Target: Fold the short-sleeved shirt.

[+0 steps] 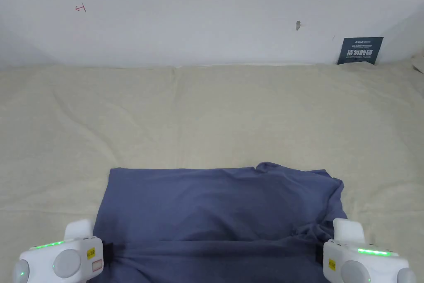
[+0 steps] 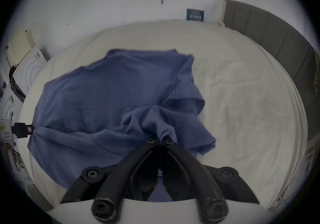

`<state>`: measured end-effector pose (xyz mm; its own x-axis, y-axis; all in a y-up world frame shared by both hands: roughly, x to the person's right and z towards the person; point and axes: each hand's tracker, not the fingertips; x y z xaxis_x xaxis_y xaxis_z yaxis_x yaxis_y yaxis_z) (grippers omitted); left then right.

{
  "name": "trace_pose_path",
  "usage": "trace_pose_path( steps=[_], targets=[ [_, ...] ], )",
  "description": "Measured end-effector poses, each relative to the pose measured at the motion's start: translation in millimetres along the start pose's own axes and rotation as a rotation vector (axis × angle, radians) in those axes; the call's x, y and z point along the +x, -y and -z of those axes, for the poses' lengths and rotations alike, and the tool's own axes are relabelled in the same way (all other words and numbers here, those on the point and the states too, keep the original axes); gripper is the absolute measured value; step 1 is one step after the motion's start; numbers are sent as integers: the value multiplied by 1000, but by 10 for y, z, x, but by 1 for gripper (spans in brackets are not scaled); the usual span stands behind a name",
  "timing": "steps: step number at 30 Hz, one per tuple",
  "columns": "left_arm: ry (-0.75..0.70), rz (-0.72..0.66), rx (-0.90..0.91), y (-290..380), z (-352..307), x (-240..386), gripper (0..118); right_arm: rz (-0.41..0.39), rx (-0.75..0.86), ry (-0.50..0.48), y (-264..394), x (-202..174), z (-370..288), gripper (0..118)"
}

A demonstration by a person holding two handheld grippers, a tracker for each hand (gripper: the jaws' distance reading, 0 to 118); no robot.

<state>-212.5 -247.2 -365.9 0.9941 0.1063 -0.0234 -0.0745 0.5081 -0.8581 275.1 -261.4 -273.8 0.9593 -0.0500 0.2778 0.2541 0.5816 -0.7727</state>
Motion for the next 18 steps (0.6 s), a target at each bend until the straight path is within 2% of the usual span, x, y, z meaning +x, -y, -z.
trace_pose_path(
  steps=[1,2,3,4,5,7,8,12,15,18],
  targets=[
    [-1,2,10,14,-14,17,9,6,-13,-6,12,19,24,2],
    [-10,4,27,35,-47,17,18,14,-34,-19,10,37,32,5],
    [-3,5,22,39,-73,29,36,27,-35,-27,-2,58,3,10],
    [15,8,16,26,-107,33,62,33,-26,-38,-12,72,-59,18],
    [37,10,-5,11,-142,46,91,35,-21,-40,-43,78,-133,37],
    [70,19,11,15,-338,85,95,34,55,-54,-114,91,-352,82],
    [85,32,58,22,-443,111,95,34,105,-65,-130,79,-522,91],
    [149,38,228,1,-1089,251,95,17,327,-114,-256,54,-1310,91],
    [203,79,431,49,-1686,378,95,-21,519,-112,-238,23,-1913,91],
    [173,149,621,163,-2146,518,95,-52,684,-73,-132,-75,-2420,90]
  ],
)
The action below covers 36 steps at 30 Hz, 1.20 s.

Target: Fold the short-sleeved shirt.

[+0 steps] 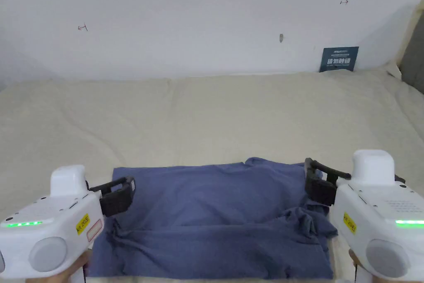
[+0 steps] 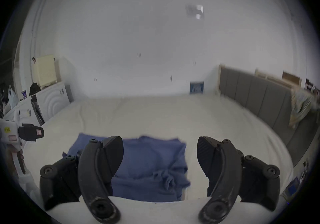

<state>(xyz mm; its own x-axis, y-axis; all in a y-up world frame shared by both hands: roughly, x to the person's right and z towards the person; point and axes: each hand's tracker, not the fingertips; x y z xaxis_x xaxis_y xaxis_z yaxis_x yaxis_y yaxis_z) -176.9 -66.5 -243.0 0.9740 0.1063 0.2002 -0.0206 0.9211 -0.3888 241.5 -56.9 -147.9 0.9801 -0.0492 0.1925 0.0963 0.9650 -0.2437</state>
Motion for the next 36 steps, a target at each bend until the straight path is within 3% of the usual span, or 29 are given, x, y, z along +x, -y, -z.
trace_pose_path(
  steps=[4,5,6,7,8,9,11,14,18,25,27,28,36],
  targets=[
    [-24,85,125,-68,-393,231,92,-60,115,53,-101,-154,-381,88],
    [-26,84,155,-51,-472,265,83,-76,134,64,-101,-183,-457,80],
    [-40,86,182,-24,-538,296,72,-90,153,73,-102,-218,-494,60],
    [-64,87,227,17,-607,333,50,-97,170,103,-93,-248,-535,20],
    [-75,91,260,33,-646,362,2,-110,179,125,-82,-253,-575,0],
    [-122,103,269,69,-690,389,0,-94,181,87,-101,-212,-603,0],
    [-50,91,184,67,-705,386,0,-87,169,77,-100,-209,-613,0],
    [-63,110,151,119,-652,330,0,-104,165,77,-99,-218,-606,0],
    [-23,4,-46,163,-403,50,0,-84,138,68,-61,-195,-562,0],
    [-91,-111,-394,481,303,-577,3,-87,70,81,82,-193,-380,0],
    [-113,-123,-528,585,550,-730,63,-90,47,90,150,-175,-319,0],
    [-126,-147,-593,672,658,-792,80,-89,34,92,178,-174,-283,0],
    [-210,-96,-773,1186,1178,-1003,86,-96,-60,119,413,-139,-5,0]
  ],
)
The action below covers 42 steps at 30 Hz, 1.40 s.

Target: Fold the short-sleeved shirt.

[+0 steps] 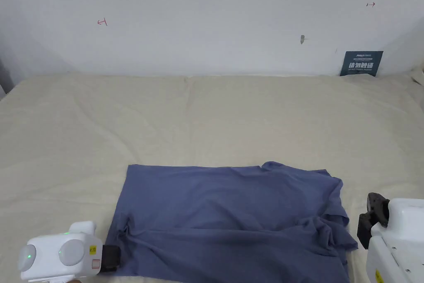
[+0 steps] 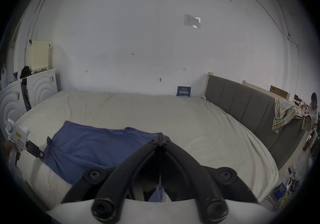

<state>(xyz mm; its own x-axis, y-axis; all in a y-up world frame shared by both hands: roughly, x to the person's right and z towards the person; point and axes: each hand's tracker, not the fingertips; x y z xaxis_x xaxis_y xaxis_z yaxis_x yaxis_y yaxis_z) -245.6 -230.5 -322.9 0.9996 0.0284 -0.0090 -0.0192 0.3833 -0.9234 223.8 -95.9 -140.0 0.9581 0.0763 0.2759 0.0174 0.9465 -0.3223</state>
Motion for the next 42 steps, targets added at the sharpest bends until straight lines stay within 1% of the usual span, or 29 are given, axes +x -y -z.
trace_pose_path(
  steps=[1,2,3,4,5,6,7,8,9,10,11,12,13,14,16,18,19,20,21,22,23,24,25,27,29,34,36,39,42],
  targets=[
    [-12,-13,-15,6,44,13,86,-2,-13,2,22,-10,33,0],
    [-1,-12,-19,19,80,23,82,-1,-23,5,53,18,66,0],
    [19,-8,-16,44,108,32,74,0,-32,8,82,25,97,0],
    [12,-1,-8,101,118,85,69,0,-45,11,111,26,131,0],
    [-21,15,21,118,84,123,67,1,-61,14,137,30,164,0],
    [-9,30,33,124,53,143,59,3,-83,19,180,71,204,0],
    [-4,48,44,117,33,154,43,10,-109,25,226,93,248,0],
    [-12,59,53,132,21,192,18,15,-137,33,275,108,297,3],
    [7,58,60,130,6,200,9,19,-160,33,341,117,345,15],
    [37,38,69,121,-14,211,9,19,-178,38,424,149,399,38],
    [40,37,67,113,-33,218,8,21,-230,41,517,164,470,71],
    [54,40,82,109,-76,236,8,22,-298,27,599,174,554,88],
    [62,40,93,103,-135,244,8,42,-365,15,699,182,638,92],
    [63,37,120,102,-202,243,8,58,-398,20,812,212,705,92],
    [84,35,147,82,-331,236,8,48,-472,46,1023,191,824,92],
    [103,37,162,77,-433,230,8,16,-545,32,1214,158,938,92],
    [103,40,172,78,-469,226,8,32,-609,18,1284,143,994,92],
    [104,38,175,71,-507,238,8,57,-661,1,1333,124,1031,89],
    [104,37,176,68,-525,235,8,92,-684,-29,1377,112,1046,80],
    [107,31,178,73,-540,220,8,116,-694,-61,1405,118,1052,64],
    [111,25,179,82,-549,207,8,130,-692,-72,1417,109,1053,30],
    [113,20,179,80,-537,191,8,150,-692,-82,1411,102,1053,10],
    [111,14,179,97,-538,177,8,176,-700,-105,1391,90,1049,10],
    [108,2,179,148,-542,149,8,170,-665,-82,1323,80,991,8],
    [109,-17,178,206,-554,114,8,156,-629,-84,1243,100,903,7],
    [132,-76,169,427,-633,-61,8,135,-578,-80,1085,275,606,7],
    [137,-89,167,580,-688,-131,8,145,-569,-87,1078,365,474,7],
    [156,-120,137,858,-721,-241,8,167,-588,-101,1135,403,236,7],
    [146,-129,102,1125,-671,-316,8,166,-624,-103,1321,384,48,7]
  ],
)
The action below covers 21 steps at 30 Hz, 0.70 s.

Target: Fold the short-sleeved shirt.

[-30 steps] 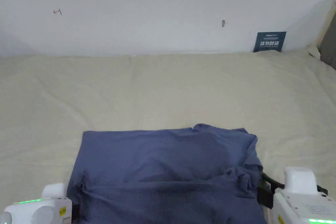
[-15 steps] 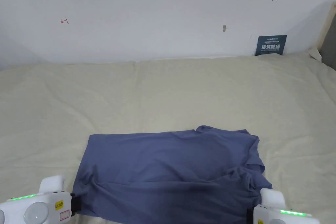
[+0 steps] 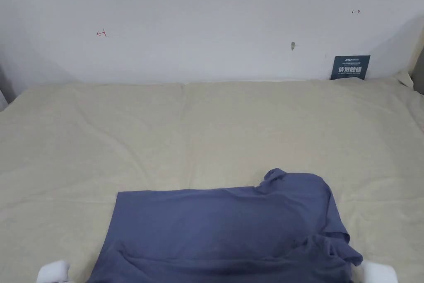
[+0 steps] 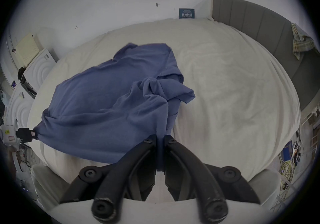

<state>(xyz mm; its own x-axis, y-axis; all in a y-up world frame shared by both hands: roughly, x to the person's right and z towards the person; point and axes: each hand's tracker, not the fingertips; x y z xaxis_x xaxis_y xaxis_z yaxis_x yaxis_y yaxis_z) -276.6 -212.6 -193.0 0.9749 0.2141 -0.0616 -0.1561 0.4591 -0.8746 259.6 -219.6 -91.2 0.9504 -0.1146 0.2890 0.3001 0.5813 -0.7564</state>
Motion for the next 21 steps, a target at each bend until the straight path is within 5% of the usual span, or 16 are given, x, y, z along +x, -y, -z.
trace_pose_path(
  steps=[7,8,9,11,12,21],
  targets=[
    [-26,-48,-71,274,249,-107,8,6,-81,31,405,30,274,8],
    [-31,-55,-60,259,228,-96,12,4,-72,30,370,25,231,19],
    [-34,-61,-64,234,215,-80,24,0,-72,33,327,10,191,34],
    [-32,-87,-79,182,137,-56,84,-14,-70,56,237,-22,98,80],
    [-21,-127,-81,158,91,-41,92,-21,-40,48,179,-23,25,87],
    [140,-1,401,-336,-1112,645,92,-99,513,-63,-609,-404,-1145,89]
  ],
)
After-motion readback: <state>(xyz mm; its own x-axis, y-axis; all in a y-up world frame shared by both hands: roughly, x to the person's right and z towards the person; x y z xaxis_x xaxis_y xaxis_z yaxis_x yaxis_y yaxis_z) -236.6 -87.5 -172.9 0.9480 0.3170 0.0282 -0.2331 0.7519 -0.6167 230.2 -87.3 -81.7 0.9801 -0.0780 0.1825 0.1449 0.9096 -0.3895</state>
